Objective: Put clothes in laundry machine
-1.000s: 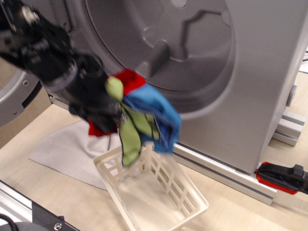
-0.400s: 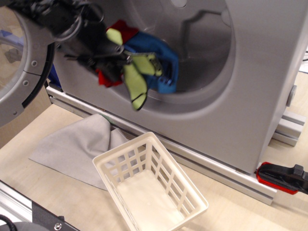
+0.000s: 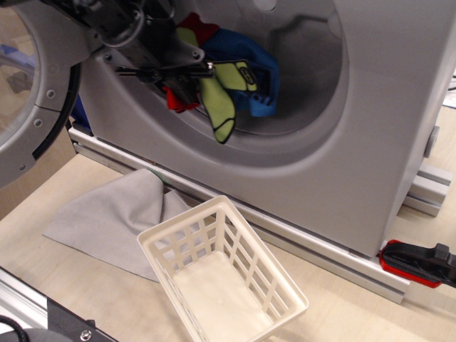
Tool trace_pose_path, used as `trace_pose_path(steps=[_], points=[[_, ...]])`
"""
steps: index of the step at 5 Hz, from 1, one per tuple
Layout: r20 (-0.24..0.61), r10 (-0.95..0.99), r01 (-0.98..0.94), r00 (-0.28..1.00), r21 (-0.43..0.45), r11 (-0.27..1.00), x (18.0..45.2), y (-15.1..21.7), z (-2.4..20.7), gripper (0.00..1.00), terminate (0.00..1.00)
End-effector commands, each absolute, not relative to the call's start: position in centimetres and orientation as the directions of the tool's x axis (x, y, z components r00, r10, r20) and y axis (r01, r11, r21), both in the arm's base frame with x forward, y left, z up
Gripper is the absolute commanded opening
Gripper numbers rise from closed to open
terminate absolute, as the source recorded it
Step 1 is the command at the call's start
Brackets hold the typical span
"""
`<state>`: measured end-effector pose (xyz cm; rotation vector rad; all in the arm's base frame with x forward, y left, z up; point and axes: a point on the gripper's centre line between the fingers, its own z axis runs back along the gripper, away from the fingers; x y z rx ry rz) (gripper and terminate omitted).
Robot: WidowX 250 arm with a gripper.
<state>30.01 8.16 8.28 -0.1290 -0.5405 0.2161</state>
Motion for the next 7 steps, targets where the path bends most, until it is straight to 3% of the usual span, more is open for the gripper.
trace_pose_path(steps=[1, 2, 3, 4, 7], points=[[0.553, 0.223, -0.158, 0.803, -0.164, 0.974, 32.6, 7.0, 8.7, 0.0, 0.0], [0.578, 0.187, -0.135, 0.794, -0.133, 0.982, 33.2, 5.8, 7.8, 0.0, 0.0], [0.569, 0.237, -0.132, 0.788, -0.22, 0.967, 33.8, 5.5, 7.7, 0.0, 0.0], [0.58, 0.208, -0.116, 0.787, -0.192, 0.974, 33.2, 5.1, 7.2, 1.0, 0.0], [0.552, 0.23, -0.144, 0.801, -0.196, 0.97, 30.5, 4.9, 8.9, 1.0, 0.0]])
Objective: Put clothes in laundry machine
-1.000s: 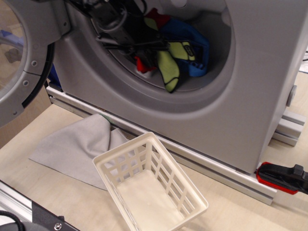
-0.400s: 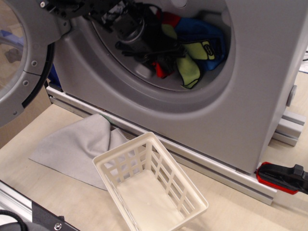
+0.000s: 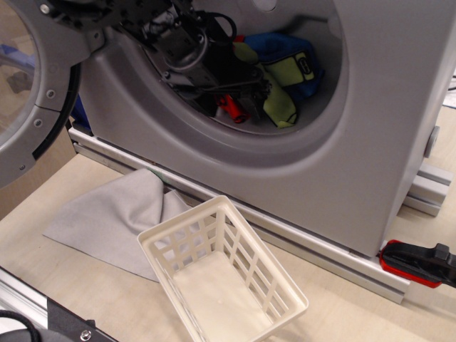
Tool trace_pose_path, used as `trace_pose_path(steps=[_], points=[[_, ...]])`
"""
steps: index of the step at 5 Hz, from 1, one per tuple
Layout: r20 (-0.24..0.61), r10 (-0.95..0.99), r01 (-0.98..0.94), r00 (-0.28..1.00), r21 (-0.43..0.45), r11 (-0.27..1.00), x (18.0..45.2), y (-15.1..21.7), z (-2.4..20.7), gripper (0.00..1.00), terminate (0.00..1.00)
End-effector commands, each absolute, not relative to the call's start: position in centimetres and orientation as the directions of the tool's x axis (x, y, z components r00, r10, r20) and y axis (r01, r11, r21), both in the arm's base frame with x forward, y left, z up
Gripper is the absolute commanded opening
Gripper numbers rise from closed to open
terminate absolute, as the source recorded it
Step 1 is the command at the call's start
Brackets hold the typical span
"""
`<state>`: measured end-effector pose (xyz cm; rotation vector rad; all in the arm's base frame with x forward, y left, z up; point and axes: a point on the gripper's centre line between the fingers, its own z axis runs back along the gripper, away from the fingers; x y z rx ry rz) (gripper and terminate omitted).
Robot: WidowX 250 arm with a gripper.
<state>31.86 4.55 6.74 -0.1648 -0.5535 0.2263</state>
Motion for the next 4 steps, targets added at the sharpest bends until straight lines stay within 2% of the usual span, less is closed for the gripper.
trace_pose_path(steps=[1, 2, 3, 4], points=[[0.539, 0.229, -0.15, 0.81, -0.187, 0.971, 29.0, 4.4, 10.6, 1.0, 0.0], [0.519, 0.213, -0.115, 0.828, -0.214, 0.97, 26.2, 3.6, 11.6, 1.0, 0.0], [0.511, 0.196, -0.08, 0.837, -0.24, 0.967, 24.8, 2.9, 12.6, 1.0, 0.0], [0.495, 0.199, -0.072, 0.846, -0.264, 0.962, 24.5, 2.5, 13.4, 1.0, 1.0]])
